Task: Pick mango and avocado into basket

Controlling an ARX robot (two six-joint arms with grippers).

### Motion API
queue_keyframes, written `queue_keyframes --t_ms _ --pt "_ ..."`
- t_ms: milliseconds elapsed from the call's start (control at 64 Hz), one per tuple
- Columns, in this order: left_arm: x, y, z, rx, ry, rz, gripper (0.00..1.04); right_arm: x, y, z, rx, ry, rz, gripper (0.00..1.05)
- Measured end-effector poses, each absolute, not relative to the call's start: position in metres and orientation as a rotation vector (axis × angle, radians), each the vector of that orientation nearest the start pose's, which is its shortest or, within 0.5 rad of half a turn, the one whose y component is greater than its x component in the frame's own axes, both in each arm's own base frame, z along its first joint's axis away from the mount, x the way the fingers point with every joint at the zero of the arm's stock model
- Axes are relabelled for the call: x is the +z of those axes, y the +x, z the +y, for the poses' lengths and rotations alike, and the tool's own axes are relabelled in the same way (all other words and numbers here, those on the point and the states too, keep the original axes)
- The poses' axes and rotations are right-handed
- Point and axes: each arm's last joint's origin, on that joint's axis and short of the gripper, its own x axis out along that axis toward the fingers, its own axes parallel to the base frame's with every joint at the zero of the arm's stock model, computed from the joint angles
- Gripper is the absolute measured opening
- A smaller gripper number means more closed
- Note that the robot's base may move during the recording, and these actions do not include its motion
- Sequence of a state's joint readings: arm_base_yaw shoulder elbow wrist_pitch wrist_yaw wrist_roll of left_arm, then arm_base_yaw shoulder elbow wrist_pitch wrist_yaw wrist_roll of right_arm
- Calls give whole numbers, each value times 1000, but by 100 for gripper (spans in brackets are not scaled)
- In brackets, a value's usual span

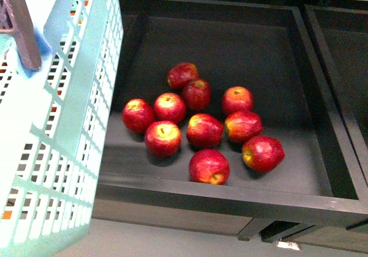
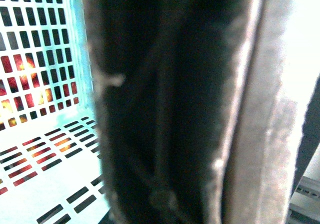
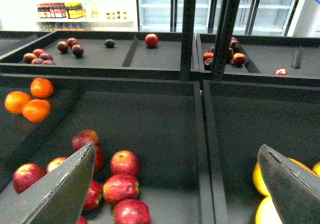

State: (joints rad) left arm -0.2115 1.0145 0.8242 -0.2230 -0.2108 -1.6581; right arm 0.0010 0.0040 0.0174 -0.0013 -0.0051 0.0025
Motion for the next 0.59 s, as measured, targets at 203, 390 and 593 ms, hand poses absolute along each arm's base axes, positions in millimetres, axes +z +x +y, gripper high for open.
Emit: queue_keyframes --t_ms 203,390,593 --pt "302 218 -40 350 -1484 345 14 169 97 0 5 2 -13 96" --pt "306 264 -63 240 -1037 653 14 169 97 0 2 2 -12 96" --pt "307 324 -105 70 -943 732 14 169 97 0 1 3 -12 96"
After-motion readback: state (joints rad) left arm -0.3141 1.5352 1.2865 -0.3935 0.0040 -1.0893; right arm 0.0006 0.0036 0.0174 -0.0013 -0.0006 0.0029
